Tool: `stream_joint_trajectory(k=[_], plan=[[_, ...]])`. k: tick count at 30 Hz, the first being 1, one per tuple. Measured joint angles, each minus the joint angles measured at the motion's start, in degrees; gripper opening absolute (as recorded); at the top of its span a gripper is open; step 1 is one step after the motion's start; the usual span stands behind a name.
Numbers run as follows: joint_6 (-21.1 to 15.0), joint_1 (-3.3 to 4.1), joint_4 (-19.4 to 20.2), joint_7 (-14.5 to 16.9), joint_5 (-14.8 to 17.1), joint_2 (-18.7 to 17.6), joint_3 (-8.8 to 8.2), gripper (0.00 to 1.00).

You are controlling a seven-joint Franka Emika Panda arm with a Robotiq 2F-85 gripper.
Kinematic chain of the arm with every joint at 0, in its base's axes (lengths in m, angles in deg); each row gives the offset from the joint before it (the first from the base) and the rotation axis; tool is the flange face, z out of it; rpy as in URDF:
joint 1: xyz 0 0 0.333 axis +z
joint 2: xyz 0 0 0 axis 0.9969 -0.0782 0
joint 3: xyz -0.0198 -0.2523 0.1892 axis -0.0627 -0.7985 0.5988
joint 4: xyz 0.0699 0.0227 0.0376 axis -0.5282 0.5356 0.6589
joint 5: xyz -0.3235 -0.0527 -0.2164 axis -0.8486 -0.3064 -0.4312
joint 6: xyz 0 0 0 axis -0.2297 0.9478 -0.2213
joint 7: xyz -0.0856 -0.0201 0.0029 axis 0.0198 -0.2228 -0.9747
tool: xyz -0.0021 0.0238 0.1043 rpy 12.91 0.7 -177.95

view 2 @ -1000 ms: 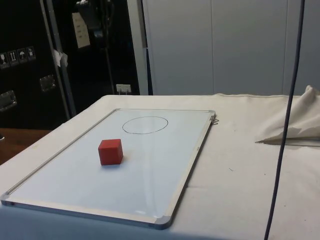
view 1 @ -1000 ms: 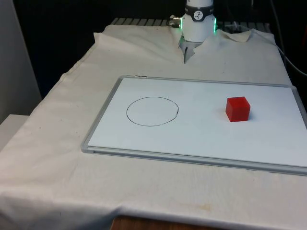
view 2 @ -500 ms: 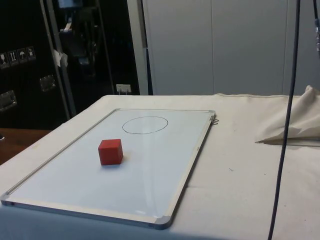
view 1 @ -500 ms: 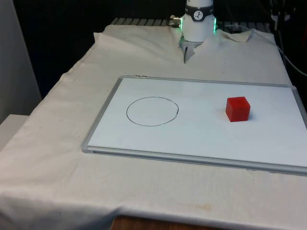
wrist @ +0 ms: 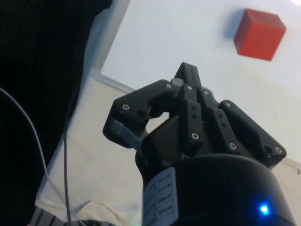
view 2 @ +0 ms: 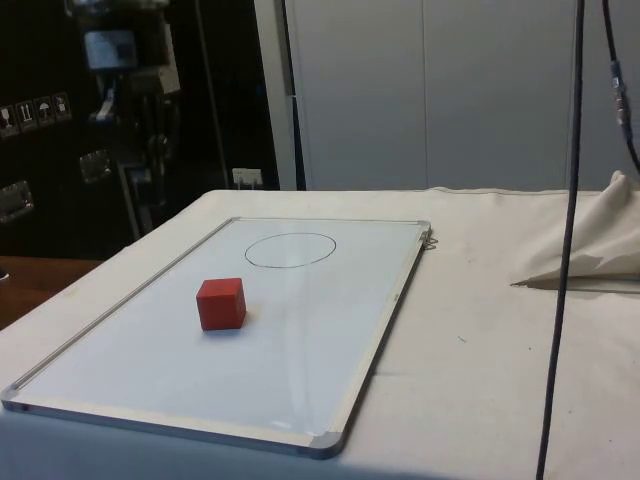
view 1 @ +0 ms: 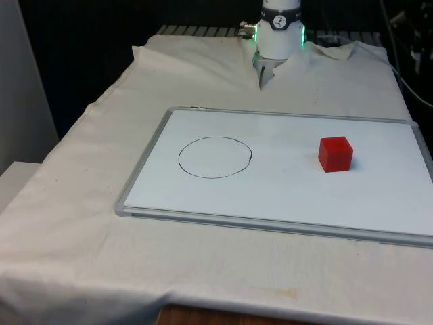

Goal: Push the cube into the marked area.

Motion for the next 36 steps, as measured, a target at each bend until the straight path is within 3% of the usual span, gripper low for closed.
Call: stream_joint_trajectory(k=[5, 16, 36], plan=[[-1.95, 0.17, -0.4, -0.97, -0.92, -2.46, 0.86, 0.0], [-5.79, 0.23, -0.29, -1.15, -2.18, -6.65, 1.09, 0.0], [-12.03, -0.06, 1.89, -0.69, -3.78, -12.15, -0.46, 0.0]])
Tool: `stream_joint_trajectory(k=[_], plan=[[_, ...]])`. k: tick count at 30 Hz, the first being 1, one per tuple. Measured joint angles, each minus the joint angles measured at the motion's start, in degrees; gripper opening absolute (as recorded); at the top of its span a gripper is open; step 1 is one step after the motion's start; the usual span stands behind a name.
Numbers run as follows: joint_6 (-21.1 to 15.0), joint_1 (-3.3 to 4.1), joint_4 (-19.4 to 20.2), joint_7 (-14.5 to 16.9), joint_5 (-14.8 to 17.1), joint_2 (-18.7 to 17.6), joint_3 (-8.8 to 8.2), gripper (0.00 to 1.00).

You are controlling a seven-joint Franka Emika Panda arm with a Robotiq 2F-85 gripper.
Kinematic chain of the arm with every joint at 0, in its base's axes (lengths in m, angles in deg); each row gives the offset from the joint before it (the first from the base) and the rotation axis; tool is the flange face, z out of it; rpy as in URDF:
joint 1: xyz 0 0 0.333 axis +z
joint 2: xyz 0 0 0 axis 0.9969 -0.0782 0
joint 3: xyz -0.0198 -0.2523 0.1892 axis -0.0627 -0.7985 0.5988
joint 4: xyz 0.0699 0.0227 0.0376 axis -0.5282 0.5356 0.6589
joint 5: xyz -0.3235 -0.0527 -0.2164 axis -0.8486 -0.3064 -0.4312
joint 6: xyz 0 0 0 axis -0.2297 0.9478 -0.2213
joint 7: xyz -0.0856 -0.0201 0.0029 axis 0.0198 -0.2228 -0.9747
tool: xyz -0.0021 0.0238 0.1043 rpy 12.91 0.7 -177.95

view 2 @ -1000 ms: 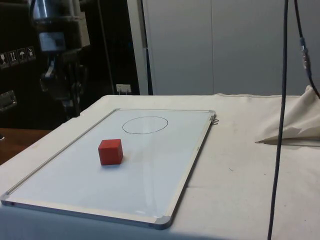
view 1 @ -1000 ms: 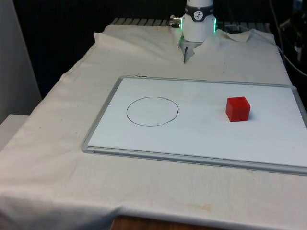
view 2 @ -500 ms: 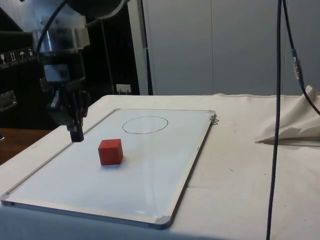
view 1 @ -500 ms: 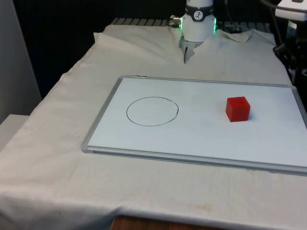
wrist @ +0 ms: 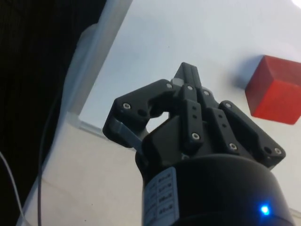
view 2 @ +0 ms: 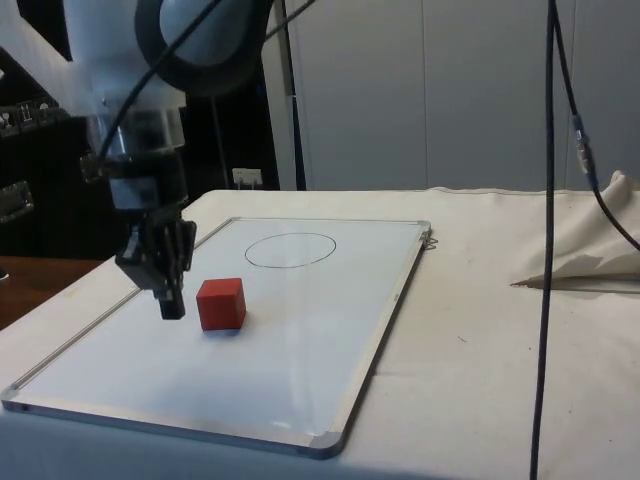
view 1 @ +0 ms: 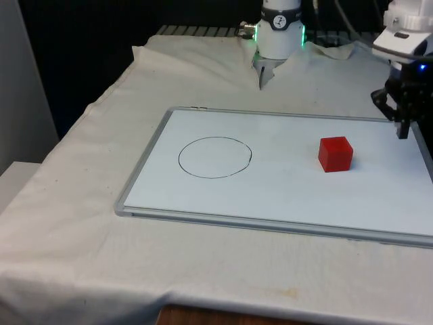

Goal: Push the cube into the marked area.

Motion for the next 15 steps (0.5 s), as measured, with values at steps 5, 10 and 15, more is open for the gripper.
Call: stream_joint_trajectory(k=[5, 10, 15], plan=[[-1.32, 0.0, 0.23, 0.06, -0.46, -1.72, -0.63, 0.0], [-2.86, -0.06, 0.34, 0.46, -0.86, -3.5, -1.32, 0.0], [-4.01, -0.11, 0.34, 0.57, -1.83, -4.93, -2.12, 0.0]])
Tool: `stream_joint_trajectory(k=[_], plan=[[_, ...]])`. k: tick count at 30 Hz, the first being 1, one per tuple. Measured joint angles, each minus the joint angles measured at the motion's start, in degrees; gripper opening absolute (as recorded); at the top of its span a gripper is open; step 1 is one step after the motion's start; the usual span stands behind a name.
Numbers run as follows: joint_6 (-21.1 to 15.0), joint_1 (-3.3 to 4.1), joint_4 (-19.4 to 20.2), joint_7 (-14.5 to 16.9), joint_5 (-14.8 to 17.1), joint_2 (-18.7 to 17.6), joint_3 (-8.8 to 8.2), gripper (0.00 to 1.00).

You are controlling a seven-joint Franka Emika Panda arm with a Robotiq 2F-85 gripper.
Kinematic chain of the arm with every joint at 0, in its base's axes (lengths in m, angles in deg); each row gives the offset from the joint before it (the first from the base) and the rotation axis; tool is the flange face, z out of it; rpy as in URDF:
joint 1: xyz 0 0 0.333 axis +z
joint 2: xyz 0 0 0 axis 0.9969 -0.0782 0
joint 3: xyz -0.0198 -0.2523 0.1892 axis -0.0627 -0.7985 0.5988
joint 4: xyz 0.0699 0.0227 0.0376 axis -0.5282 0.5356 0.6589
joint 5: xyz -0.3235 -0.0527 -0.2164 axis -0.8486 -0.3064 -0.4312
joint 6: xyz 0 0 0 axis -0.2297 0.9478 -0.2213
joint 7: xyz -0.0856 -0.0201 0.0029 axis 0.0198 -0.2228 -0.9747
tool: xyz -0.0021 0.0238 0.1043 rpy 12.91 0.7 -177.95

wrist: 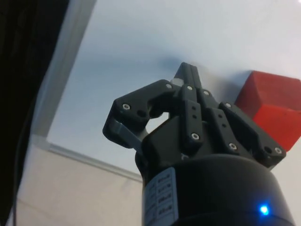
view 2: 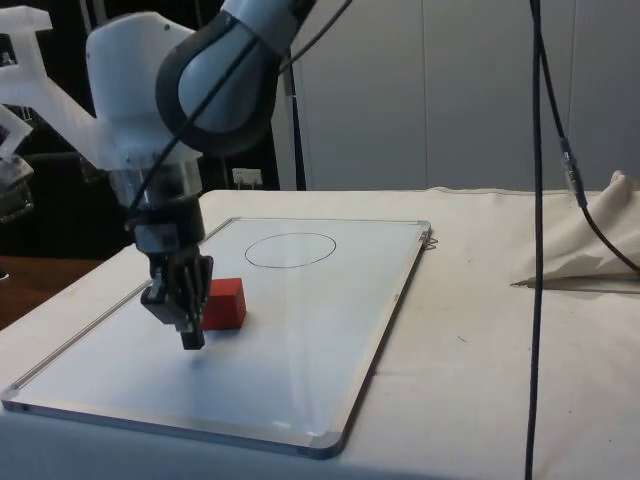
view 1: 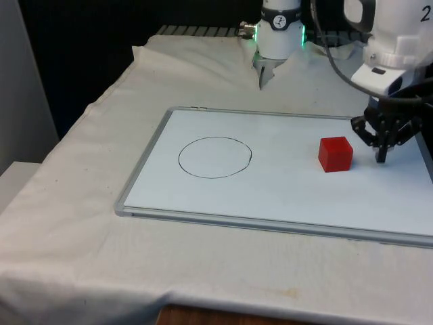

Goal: Push the cube into the marked area.

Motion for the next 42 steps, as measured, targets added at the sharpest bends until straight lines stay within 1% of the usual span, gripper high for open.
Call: stream_joint_trajectory(k=[4, 9, 14, 19, 21, 24, 36, 37, 42], plan=[[-0.29, 0.0, 0.0, 0.0, -0.92, -0.57, -0.74, 0.0], [-0.17, 0.0, 0.11, -0.11, -2.23, -0.57, -1.95, 0.0], [0.0, -0.06, 0.29, -0.11, -2.98, -0.34, -2.69, 0.0], [0.92, -0.11, 0.57, -0.11, -3.95, 0.46, -3.78, 0.0], [0.92, -0.11, 0.57, -0.11, -3.95, 0.46, -3.78, 0.0], [2.12, -0.11, 0.63, -0.11, -4.64, 1.2, -4.53, 0.0], [3.78, -0.11, 1.49, -0.52, -7.1, 2.29, -5.9, 0.0], [4.13, -0.11, 1.49, -0.74, -7.85, 2.29, -6.19, 0.0], [4.76, -0.11, 1.49, -0.97, -9.57, 2.41, -7.22, 0.0]])
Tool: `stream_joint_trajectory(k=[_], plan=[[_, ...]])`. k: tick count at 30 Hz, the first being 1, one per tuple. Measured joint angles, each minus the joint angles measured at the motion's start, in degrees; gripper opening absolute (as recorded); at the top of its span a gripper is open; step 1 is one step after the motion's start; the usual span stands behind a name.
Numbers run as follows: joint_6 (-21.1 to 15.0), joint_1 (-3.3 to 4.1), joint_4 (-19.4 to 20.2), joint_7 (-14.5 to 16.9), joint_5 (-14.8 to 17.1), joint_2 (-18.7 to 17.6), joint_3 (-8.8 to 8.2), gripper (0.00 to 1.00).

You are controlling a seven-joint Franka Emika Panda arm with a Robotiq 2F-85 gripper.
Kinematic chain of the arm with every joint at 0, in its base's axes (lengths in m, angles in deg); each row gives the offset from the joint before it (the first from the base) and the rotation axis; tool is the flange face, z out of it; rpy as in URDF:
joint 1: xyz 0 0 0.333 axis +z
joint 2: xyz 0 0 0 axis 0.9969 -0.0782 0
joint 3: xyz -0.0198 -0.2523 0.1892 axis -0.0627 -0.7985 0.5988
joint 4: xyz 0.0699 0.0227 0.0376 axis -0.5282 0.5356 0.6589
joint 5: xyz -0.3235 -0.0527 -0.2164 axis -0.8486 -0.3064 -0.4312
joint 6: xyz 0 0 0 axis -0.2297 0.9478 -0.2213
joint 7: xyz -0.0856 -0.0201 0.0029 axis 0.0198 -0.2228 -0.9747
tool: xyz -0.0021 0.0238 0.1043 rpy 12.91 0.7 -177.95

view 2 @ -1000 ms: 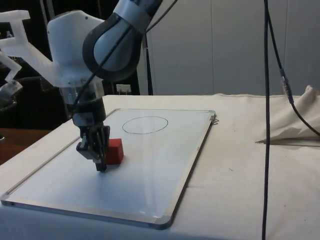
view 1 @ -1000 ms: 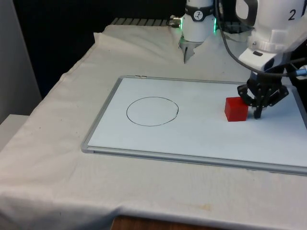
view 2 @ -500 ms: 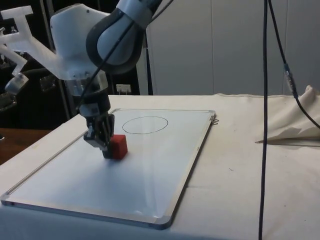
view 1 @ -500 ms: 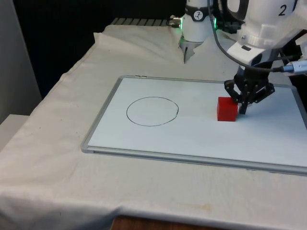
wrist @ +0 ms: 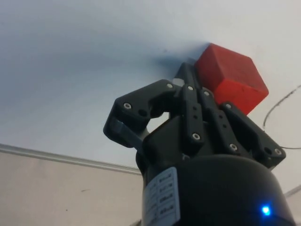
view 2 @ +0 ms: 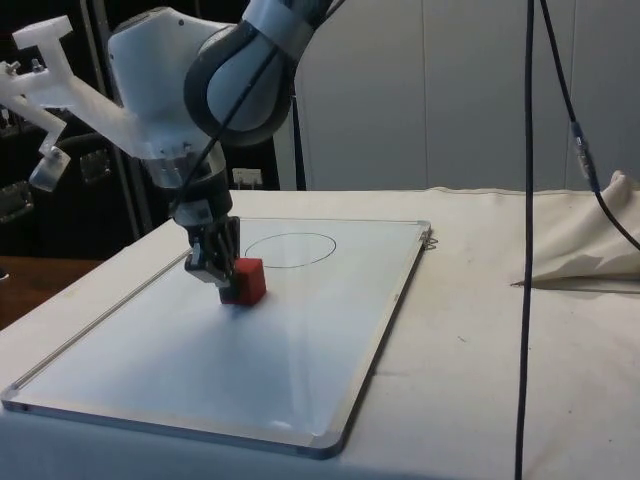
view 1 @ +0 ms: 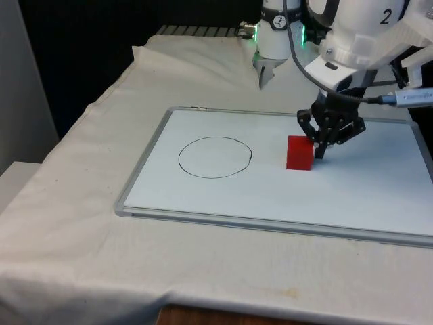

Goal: Push the cube into the marked area.

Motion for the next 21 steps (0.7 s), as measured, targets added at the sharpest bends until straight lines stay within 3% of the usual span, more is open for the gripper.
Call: stream_joint_trajectory(k=[21], plan=[[3.9, -0.06, -0.17, -1.6, -8.14, 0.17, -3.61, 0.0]])
